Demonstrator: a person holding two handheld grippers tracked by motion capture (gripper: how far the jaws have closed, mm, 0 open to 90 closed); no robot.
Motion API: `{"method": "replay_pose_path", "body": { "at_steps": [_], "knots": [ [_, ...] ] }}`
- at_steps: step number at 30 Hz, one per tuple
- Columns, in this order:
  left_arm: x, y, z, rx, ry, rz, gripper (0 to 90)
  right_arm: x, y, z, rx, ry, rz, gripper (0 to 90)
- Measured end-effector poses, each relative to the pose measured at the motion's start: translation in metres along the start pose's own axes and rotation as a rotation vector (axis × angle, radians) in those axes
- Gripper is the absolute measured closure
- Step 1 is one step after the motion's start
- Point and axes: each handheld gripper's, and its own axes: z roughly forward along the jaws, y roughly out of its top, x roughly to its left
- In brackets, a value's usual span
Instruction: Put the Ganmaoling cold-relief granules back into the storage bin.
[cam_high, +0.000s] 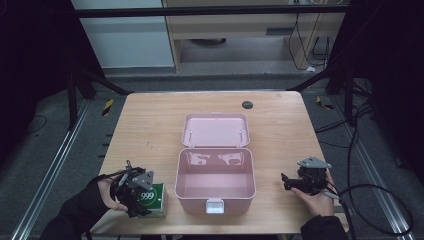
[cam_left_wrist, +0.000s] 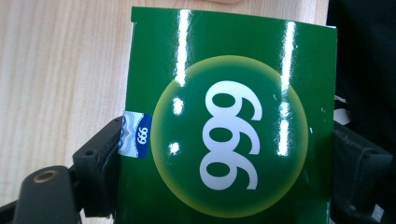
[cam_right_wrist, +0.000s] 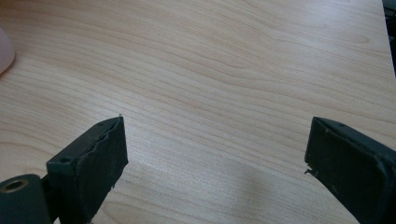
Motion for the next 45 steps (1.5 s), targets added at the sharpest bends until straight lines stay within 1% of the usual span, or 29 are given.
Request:
{"method": "replay_pose_path", "body": {
  "at_steps": [1,2,4,6,7,10,11,12,13,15,17,18,21,22,24,25,26,30,31,33,34,35,37,38,45],
  "knots": [
    [0.0,0.0,0.0,0.0,0.0,0.0,14.1,0.0,0.0,0.0,0.0,0.0,0.0,6.1],
    [0.0,0.002,-0.007,-0.01,0.009,-0.005,14.1,0.0,0.0,0.0,-0.002,0.0,-0.002,6.1],
    [0.0,0.003,-0.016,-0.022,0.018,-0.011,14.2,0.0,0.0,0.0,-0.003,0.002,-0.002,6.1],
    [0.0,0.004,-0.019,-0.029,0.023,-0.014,14.3,0.0,0.0,0.0,-0.002,0.002,-0.001,6.1],
    [0.0,0.006,-0.029,-0.045,0.039,-0.014,14.3,0.0,0.0,0.0,-0.002,0.002,-0.002,6.1],
    [0.001,0.01,-0.041,-0.057,0.053,-0.015,14.3,0.0,0.0,0.0,-0.004,0.004,0.0,6.1],
    [0.001,0.01,-0.041,-0.057,0.053,-0.015,14.3,0.0,0.0,0.0,-0.004,0.005,0.0,6.1],
    [0.001,0.012,-0.048,-0.071,0.053,-0.02,14.3,0.0,0.0,0.0,-0.004,0.005,0.0,6.1],
    [0.001,0.012,-0.048,-0.071,0.053,-0.02,14.3,0.0,0.0,0.0,-0.004,0.005,0.0,6.1],
    [0.001,0.017,-0.059,-0.07,0.063,-0.022,14.4,0.0,0.0,0.0,-0.004,0.005,0.0,6.1],
    [0.001,0.02,-0.064,-0.072,0.069,-0.02,14.4,0.0,0.0,0.0,-0.005,0.005,0.001,6.1],
    [0.001,0.02,-0.064,-0.072,0.069,-0.02,14.4,0.0,0.0,0.0,-0.005,0.005,0.001,6.1],
    [0.001,0.026,-0.076,-0.072,0.09,-0.016,14.5,0.0,0.0,0.0,-0.005,0.005,0.0,6.1],
    [0.002,0.03,-0.083,-0.086,0.097,-0.015,14.5,0.0,0.0,0.0,-0.005,0.004,-0.001,6.1],
    [0.003,0.033,-0.089,-0.098,0.1,-0.014,14.5,0.0,0.0,0.0,-0.006,0.003,-0.004,6.1],
    [0.003,0.033,-0.089,-0.098,0.1,-0.014,14.5,0.0,0.0,0.0,-0.006,0.003,-0.004,6.1],
    [0.004,0.037,-0.094,-0.105,0.102,-0.015,14.6,0.0,0.0,-0.001,-0.007,0.005,-0.003,6.1],
    [0.006,0.043,-0.1,-0.101,0.107,-0.011,14.6,0.0,0.0,-0.001,-0.007,0.005,-0.002,6.1],
    [0.007,0.047,-0.104,-0.102,0.11,-0.009,14.7,0.0,0.0,-0.001,-0.007,0.006,-0.001,6.1],
    [0.007,0.049,-0.106,-0.103,0.108,-0.007,14.7,0.0,0.0,-0.001,-0.007,0.005,-0.003,6.1],
    [0.008,0.052,-0.109,-0.105,0.103,-0.007,14.7,-0.001,0.0,-0.001,-0.007,0.005,-0.004,6.1],
    [0.008,0.052,-0.109,-0.105,0.103,-0.007,14.7,-0.001,0.0,-0.001,-0.007,0.005,-0.004,6.1],
    [0.009,0.057,-0.114,-0.104,0.108,0.0,14.7,-0.001,0.0,-0.001,-0.01,0.006,-0.003,6.1],
    [0.009,0.059,-0.115,-0.105,0.105,-0.004,14.7,-0.001,0.0,-0.001,-0.01,0.005,-0.005,6.1],
    [0.01,0.067,-0.122,-0.122,0.105,0.006,14.8,-0.001,0.001,-0.001,-0.011,0.006,-0.004,6.1]
  ]
}}
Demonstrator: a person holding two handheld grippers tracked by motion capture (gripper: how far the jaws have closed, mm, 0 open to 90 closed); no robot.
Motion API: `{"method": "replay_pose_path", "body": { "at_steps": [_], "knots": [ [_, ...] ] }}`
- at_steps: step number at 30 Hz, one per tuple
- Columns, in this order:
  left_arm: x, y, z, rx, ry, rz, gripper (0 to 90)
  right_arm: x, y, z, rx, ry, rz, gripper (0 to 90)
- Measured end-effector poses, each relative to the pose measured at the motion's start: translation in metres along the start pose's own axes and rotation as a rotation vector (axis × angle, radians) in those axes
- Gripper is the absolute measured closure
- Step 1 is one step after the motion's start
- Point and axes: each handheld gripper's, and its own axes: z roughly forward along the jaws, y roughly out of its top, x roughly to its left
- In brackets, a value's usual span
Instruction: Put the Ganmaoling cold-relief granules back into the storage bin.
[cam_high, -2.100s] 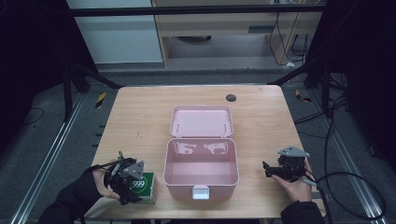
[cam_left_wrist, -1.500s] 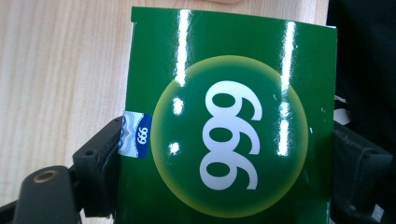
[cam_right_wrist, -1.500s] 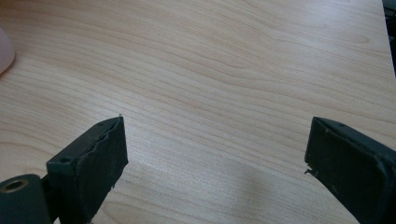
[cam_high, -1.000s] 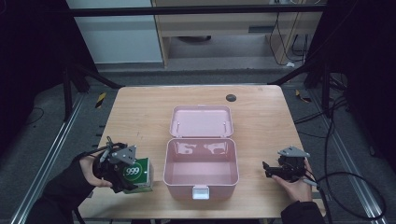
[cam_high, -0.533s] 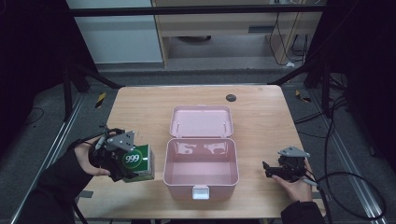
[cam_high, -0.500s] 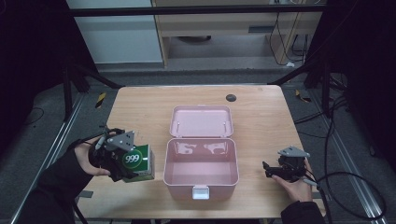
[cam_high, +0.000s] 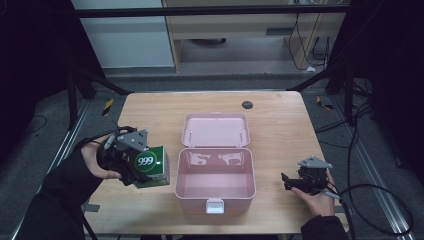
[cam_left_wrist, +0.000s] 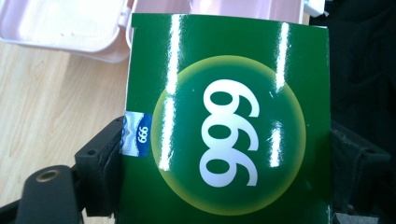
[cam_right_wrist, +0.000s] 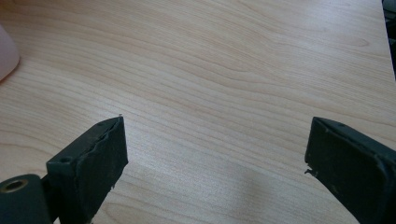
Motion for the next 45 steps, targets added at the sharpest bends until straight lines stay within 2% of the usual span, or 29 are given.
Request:
{"method": "replay_pose_path", "body": {
  "at_steps": [18,23,32,45],
  "knots": [
    [0.002,0.04,0.004,-0.018,-0.018,0.063,15.0,-0.001,0.0,0.0,0.001,0.001,0.003,6.0],
    [0.004,0.056,0.015,-0.023,-0.035,0.089,15.0,-0.001,0.0,0.0,0.0,0.002,0.002,6.0],
    [0.006,0.075,0.026,-0.012,-0.04,0.116,15.1,-0.001,0.0,0.0,-0.001,0.003,0.001,6.0],
    [0.008,0.09,0.046,-0.006,-0.061,0.146,15.1,-0.001,0.0,0.0,-0.001,0.004,-0.001,6.0]
  ]
}}
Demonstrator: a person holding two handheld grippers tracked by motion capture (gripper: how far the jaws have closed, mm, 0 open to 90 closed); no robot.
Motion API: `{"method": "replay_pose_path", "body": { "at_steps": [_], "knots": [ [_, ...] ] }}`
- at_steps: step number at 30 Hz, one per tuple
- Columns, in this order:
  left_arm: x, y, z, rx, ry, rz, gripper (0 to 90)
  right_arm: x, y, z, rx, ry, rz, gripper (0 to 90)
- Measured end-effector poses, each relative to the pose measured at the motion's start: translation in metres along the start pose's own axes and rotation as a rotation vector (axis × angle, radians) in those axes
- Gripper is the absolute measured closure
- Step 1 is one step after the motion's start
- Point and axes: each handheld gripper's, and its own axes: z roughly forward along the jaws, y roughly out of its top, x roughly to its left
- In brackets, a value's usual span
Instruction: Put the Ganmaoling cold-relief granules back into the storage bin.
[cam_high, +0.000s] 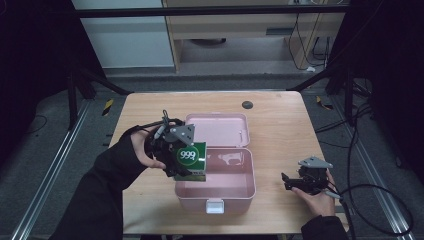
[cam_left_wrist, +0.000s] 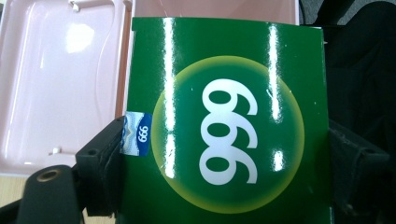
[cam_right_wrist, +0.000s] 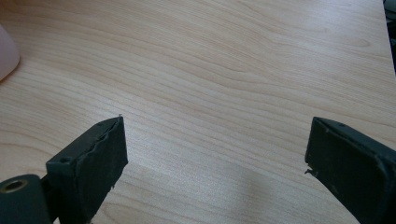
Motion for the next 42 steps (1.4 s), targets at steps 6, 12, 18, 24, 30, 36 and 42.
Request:
{"method": "replay_pose_path", "body": {
  "at_steps": [6,12,18,24,30,36,42],
  "knots": [
    [0.004,0.001,0.014,0.003,-0.007,-0.001,15.1,0.0,0.0,0.0,0.001,0.002,0.0,6.0],
    [0.005,0.001,0.025,0.005,-0.013,0.001,15.2,0.001,0.0,0.001,0.002,0.004,-0.001,5.9],
    [0.007,-0.001,0.034,0.006,-0.023,0.0,15.2,0.001,-0.001,0.001,0.004,0.002,-0.005,6.0],
    [0.006,-0.005,0.041,0.014,-0.019,0.0,15.2,0.001,-0.001,0.002,0.007,0.002,-0.01,5.9],
    [0.006,-0.01,0.05,0.025,-0.025,-0.007,15.2,0.001,-0.001,0.002,0.007,0.002,-0.011,5.9],
    [0.006,-0.016,0.062,0.035,-0.045,-0.025,15.3,0.002,-0.002,0.002,0.008,0.004,-0.01,5.9],
    [0.006,-0.022,0.073,0.055,-0.053,-0.036,15.3,0.001,-0.002,0.003,0.009,0.003,-0.019,5.8]
  ]
}}
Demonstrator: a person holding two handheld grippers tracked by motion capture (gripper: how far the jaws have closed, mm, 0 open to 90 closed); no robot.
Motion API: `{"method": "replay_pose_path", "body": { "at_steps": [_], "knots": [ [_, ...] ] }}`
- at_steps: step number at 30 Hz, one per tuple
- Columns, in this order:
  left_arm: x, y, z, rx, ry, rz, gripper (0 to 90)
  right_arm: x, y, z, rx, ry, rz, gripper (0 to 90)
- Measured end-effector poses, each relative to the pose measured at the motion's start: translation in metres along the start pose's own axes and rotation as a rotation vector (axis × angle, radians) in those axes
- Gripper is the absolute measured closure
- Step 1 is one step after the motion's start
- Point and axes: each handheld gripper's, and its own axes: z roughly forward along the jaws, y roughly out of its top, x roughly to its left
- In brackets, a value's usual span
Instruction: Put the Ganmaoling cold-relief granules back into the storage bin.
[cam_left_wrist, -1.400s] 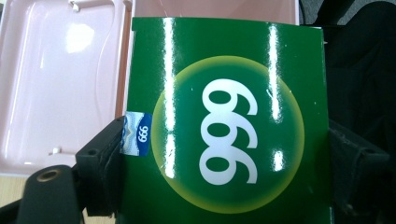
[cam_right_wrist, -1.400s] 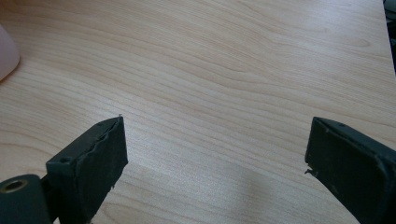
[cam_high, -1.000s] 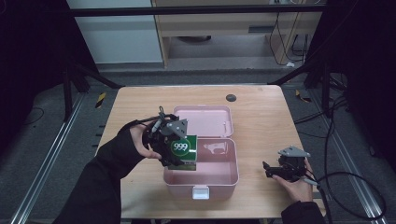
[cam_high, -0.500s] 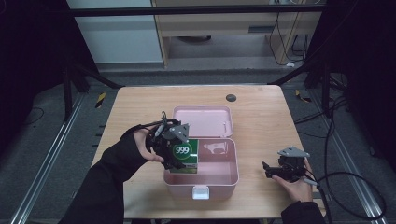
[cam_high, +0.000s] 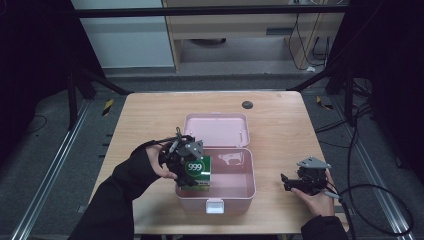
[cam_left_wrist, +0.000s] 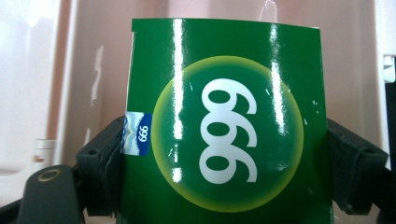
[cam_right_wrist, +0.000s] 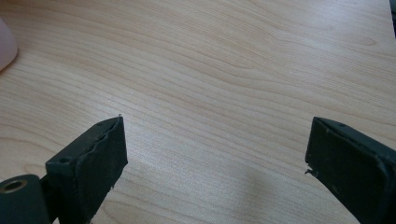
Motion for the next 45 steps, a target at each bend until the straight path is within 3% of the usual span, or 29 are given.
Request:
{"method": "replay_pose_path", "body": {
  "at_steps": [10,18,25,28,31,39,42,44,45],
  "knots": [
    [-0.001,-0.002,0.01,0.015,-0.006,-0.001,15.2,0.0,0.0,0.0,0.0,0.002,0.0,5.8],
    [0.0,-0.009,0.016,-0.011,-0.002,-0.011,14.8,0.001,0.0,0.001,0.006,0.005,0.004,5.1],
    [0.001,-0.009,0.026,0.032,-0.005,-0.007,13.0,0.0,0.0,0.001,0.011,0.004,0.003,4.1],
    [0.001,-0.008,0.025,0.026,-0.013,-0.011,11.0,0.0,0.0,0.001,0.011,0.003,0.004,3.9],
    [0.0,-0.008,0.011,-0.049,0.0,-0.019,11.5,0.0,0.0,0.001,0.013,0.001,0.001,3.8],
    [-0.008,-0.009,-0.017,-0.092,0.055,-0.014,14.1,0.0,0.0,0.001,0.011,0.001,0.004,3.8],
    [-0.011,-0.015,-0.035,-0.148,0.095,-0.038,18.5,0.0,0.0,0.0,0.01,-0.003,0.006,3.8],
    [-0.012,-0.018,-0.04,-0.157,0.106,-0.049,20.2,0.0,0.0,0.0,0.011,-0.004,0.014,3.8],
    [-0.012,-0.025,-0.049,-0.176,0.125,-0.072,21.0,-0.001,0.0,-0.001,0.012,-0.003,0.012,3.9]
  ]
}}
